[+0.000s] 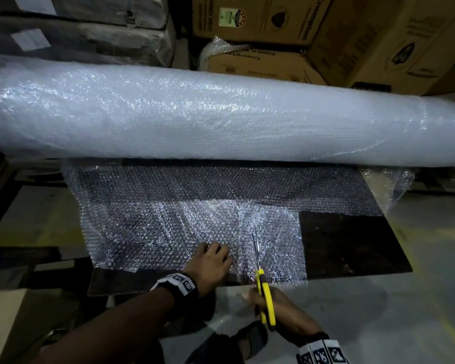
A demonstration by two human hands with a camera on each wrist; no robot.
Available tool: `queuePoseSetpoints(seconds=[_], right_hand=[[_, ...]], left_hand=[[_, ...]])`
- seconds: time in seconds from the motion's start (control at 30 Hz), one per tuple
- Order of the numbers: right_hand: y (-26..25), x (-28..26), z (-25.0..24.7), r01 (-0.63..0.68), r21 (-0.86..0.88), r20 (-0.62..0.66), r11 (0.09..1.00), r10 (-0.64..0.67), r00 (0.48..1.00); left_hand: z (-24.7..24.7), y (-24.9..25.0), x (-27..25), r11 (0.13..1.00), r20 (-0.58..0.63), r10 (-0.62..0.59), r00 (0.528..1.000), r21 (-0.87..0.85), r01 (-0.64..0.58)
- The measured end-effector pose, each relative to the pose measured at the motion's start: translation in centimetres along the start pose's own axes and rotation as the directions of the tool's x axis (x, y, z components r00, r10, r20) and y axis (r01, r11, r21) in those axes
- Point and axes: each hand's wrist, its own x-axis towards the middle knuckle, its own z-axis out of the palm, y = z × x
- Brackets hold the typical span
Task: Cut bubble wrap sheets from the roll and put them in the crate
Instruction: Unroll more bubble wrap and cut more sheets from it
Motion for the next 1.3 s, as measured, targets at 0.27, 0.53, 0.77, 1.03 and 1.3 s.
queuePoseSetpoints(seconds=[0.27, 0.53, 0.77, 1.03, 1.3], right_hand=[[0.4, -0.6, -0.2, 0.170, 0.002, -0.090, 0.985, -0.169, 0.982], [0.6, -0.3, 0.8, 0.104, 0.218, -0.290, 0.970, -0.037, 0.956], [0.9, -0.4, 0.8, 0.051, 0.288, -0.204, 0.956, 0.009, 0.979], [0.5, -0.1, 1.0, -0.077, 0.274, -0.051, 0.959, 0.094, 0.994], [0.1, 1.2, 2.3, -0.097, 0.289, -0.075, 0.952, 0.124, 0.989]], left_hand=[[-0.4, -0.1, 0.1, 0.999, 0.098, 0.038, 0.994, 0.009, -0.039], [-1.6, -0.3, -0.3, 0.999, 0.028, 0.048, 0.998, -0.012, -0.047], [-2.2, -1.4, -0.2, 0.994, -0.084, -0.038, 0.996, -0.104, 0.029], [-3.8, -2.5, -0.3, 0.990, -0.172, -0.067, 0.983, -0.136, 0.043], [-4.1, -2.6, -0.4, 0.993, -0.147, -0.047, 0.988, -0.112, 0.031]])
